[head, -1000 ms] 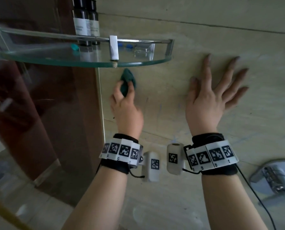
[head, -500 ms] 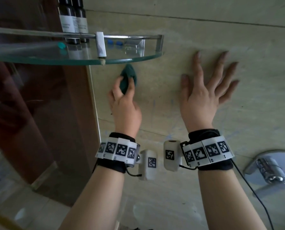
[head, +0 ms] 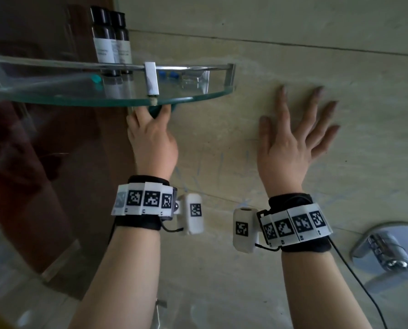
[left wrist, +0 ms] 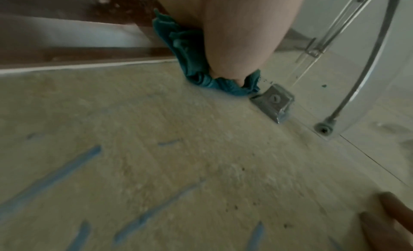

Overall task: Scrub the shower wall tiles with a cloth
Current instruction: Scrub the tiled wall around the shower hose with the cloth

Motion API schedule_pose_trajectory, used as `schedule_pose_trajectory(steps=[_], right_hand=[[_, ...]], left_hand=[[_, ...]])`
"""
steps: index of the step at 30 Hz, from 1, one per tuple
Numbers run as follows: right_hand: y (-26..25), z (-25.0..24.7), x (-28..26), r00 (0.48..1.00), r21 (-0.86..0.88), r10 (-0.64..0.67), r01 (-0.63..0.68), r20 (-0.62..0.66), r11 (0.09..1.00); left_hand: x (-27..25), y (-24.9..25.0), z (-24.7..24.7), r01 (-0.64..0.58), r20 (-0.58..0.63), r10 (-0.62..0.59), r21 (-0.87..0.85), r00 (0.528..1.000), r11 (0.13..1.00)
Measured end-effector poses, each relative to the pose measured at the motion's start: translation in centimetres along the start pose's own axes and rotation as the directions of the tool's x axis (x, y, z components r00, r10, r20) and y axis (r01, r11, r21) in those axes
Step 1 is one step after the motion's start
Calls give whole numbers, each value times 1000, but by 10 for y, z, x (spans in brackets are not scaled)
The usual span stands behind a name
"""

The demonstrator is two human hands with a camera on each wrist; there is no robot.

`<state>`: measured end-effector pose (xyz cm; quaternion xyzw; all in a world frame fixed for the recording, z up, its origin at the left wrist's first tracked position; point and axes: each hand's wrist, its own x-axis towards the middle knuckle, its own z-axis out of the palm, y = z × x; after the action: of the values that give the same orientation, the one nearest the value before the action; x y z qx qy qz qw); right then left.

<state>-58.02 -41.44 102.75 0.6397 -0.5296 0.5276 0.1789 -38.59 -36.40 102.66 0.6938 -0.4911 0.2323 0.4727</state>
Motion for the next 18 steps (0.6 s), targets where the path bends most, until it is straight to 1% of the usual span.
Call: schedule_pose_trajectory(steps=[5,7,9,12,15,18], right_hand=[[0,1,1,1000,8,5,-5,-11,1000],[0,1,1,1000,5,7,-7,-6,1000],[0,2,0,1000,-1,7,-7,-8,1000],[-1,2,0,1000,-2,16,-16,-18,1000],[-1,3,-1,1000,-3,17,-17,-11,1000],[0,3,-1,1000,0,17,-17,-9,1000]], left_hand=[[-13,-12,16,104,-3,-104,-13,995,994],[-30,-19,25,165,58,-164,-10,985,986],[-53,-25,34,228,137,-224,-18,965,973],[-80,-32,43,308,208,-299,-11,931,951],[-80,-36,43,368,228,-343,-80,911,926],[-61,-33,34,367,214,-328,-178,920,913]])
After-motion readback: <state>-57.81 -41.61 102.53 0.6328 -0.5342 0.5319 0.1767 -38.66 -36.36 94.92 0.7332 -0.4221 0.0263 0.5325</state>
